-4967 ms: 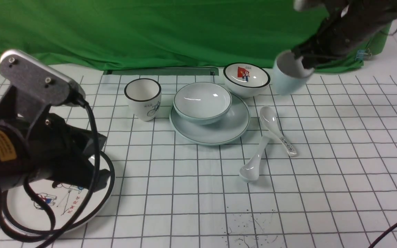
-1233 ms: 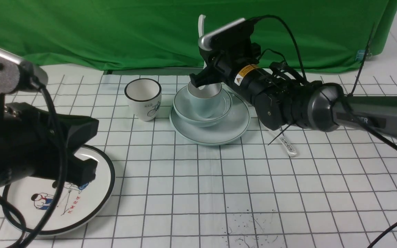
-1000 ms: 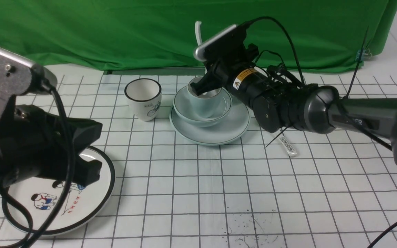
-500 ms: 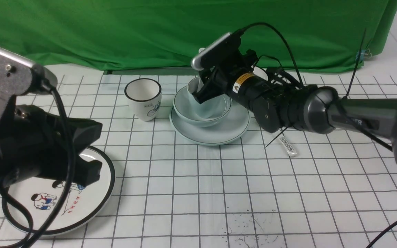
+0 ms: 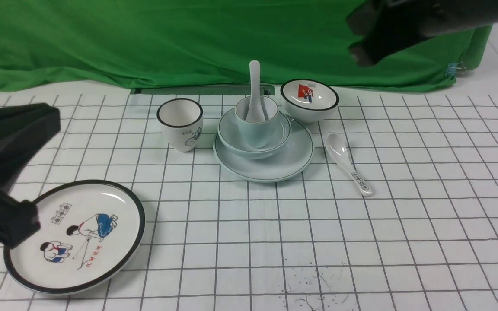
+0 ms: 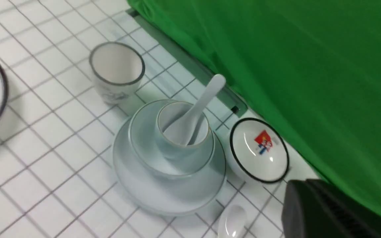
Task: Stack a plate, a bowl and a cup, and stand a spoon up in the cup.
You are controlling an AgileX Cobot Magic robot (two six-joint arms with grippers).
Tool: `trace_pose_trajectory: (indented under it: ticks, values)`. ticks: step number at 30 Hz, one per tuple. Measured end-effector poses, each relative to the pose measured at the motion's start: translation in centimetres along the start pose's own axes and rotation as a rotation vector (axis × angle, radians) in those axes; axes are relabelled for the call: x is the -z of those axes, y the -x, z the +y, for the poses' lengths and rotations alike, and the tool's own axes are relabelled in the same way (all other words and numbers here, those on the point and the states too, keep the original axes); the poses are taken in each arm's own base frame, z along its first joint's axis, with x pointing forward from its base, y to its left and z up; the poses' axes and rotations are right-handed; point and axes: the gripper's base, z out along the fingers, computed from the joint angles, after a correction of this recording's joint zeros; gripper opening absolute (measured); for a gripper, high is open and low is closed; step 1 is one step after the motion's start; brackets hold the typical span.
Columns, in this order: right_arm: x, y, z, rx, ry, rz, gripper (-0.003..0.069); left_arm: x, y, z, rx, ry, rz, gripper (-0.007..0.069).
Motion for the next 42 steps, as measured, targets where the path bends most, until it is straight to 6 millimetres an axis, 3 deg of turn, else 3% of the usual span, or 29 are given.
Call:
trace_pose_trajectory:
  ticks: [2, 3, 4, 6, 9, 11, 12, 13, 17, 22, 33, 37, 42]
  values:
    - [3.0, -1.0, 0.3, -0.013, -0.009, -0.022, 0.001, 0.4, -1.1, -0.1, -0.004, 0.009, -0.038, -0.0031]
    - [3.3, -1.1, 0.4, -0.015, -0.01, -0.023, 0.001, 0.5, -1.4, -0.2, -0.005, 0.011, -0.045, -0.0031]
    - [5.0, -2.8, 1.0, -0.019, -0.009, -0.019, 0.001, 0.8, -2.4, -0.3, -0.006, 0.017, -0.073, -0.0031]
    - [6.1, -4.7, 1.7, -0.023, -0.004, -0.007, 0.001, 1.0, -2.9, -0.3, -0.006, 0.022, -0.094, -0.0031]
    - [7.4, -10.9, 4.2, -0.083, 0.001, -0.003, 0.0008, 2.1, -4.0, -0.5, -0.008, 0.037, -0.178, -0.0031]
    - [7.6, -14.0, 5.5, -0.148, -0.008, -0.046, 0.0008, 2.6, -4.3, -0.5, -0.01, 0.043, -0.209, -0.0031]
    - [7.6, -14.4, 5.7, -0.154, -0.009, -0.05, 0.0008, 2.6, -4.3, -0.5, -0.01, 0.043, -0.21, -0.0031]
    - [7.5, -17.1, 6.8, -0.201, -0.016, -0.094, 0.0008, 2.7, -4.5, -0.5, -0.011, 0.044, -0.215, -0.0031]
    - [6.8, -22.6, 9.2, -0.233, -0.046, -0.247, 0.001, 2.6, -4.9, -0.6, -0.014, 0.043, -0.206, -0.0031]
    - [5.4, -27.2, 11.2, -0.237, -0.074, -0.398, 0.0013, 2.5, -5.1, -0.6, -0.017, 0.04, -0.184, -0.0031]
    - [4.4, -30.3, 12.5, -0.245, -0.021, -0.196, 0.0043, 2.5, -5.3, -0.6, -0.017, 0.038, -0.173, -0.0031]
    - [4.8, -30.2, 12.4, -0.247, -0.033, -0.242, 0.005, 2.5, -5.3, -0.6, -0.019, 0.038, -0.173, -0.0031]
    - [7.0, -30.0, 11.3, -0.288, -0.208, -0.414, 0.0059, 2.5, -5.3, -0.6, -0.026, 0.039, -0.173, -0.0031]
